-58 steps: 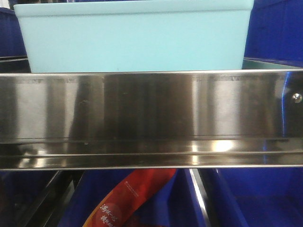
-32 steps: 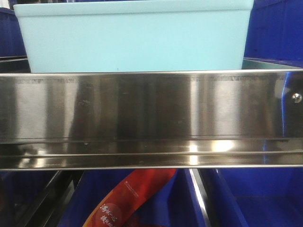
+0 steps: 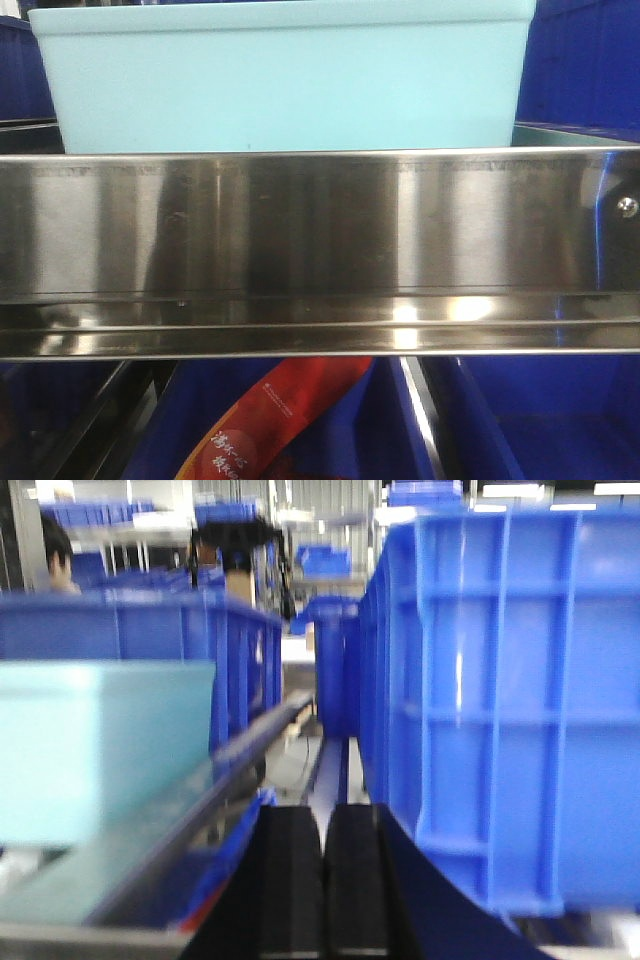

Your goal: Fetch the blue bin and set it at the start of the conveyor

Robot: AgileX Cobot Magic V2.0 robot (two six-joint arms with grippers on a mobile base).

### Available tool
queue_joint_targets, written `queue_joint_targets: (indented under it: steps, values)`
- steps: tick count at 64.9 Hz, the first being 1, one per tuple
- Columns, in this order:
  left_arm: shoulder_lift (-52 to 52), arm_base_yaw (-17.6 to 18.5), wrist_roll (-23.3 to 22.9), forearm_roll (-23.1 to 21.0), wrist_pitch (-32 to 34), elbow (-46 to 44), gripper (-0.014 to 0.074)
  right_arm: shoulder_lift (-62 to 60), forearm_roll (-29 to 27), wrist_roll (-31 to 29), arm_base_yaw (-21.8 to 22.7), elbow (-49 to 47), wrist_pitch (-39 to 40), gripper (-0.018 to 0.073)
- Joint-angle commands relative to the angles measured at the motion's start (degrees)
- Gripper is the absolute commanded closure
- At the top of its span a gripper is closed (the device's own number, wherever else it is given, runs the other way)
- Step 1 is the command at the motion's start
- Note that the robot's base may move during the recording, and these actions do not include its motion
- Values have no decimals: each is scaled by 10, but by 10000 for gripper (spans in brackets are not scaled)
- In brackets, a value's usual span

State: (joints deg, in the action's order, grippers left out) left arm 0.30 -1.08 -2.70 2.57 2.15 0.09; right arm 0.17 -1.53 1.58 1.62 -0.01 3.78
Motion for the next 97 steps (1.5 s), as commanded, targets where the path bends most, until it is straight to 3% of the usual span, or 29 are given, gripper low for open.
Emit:
queue_joint_targets:
  steps: [1,4,14,23,34,53,61,66,69,74,82,89,97]
  values:
    - [-3,3,2,-26,10,-1,708,-2,5,-2,-1,0,42,722]
    - [-3,3,2,-36,-13,-20,708,-2,5,-2,-1,-11,20,722]
    - [-3,3,2,-32,-143,-110,708,-2,5,-2,-1,-122,-163,722]
    - [17,3,4,-18,-254,-207,708,35,5,-2,-1,-221,-235,722]
    - [104,3,69,-19,-392,-328,708,138,5,-2,-1,-335,-326,722]
    - [173,3,70,-39,-286,-390,708,263,5,-2,-1,-428,-313,722]
    - [185,3,65,-58,-281,-390,708,283,-9,-2,-1,-432,-315,722]
    - [208,3,65,-91,-281,-395,708,307,-36,-6,-1,-450,-351,722]
    - [234,3,72,-140,-284,-412,708,328,-65,-30,-1,-470,-363,722]
    - [269,4,99,-179,-287,-441,708,362,-97,-67,-1,-499,-365,722]
    - [358,4,101,-228,-317,-490,708,426,-103,-73,-3,-537,-365,722]
    - [447,13,102,-245,-340,-544,708,495,-104,-73,-32,-574,-363,722]
    - [554,66,115,-225,-348,-613,708,573,-104,-73,-95,-619,-361,726]
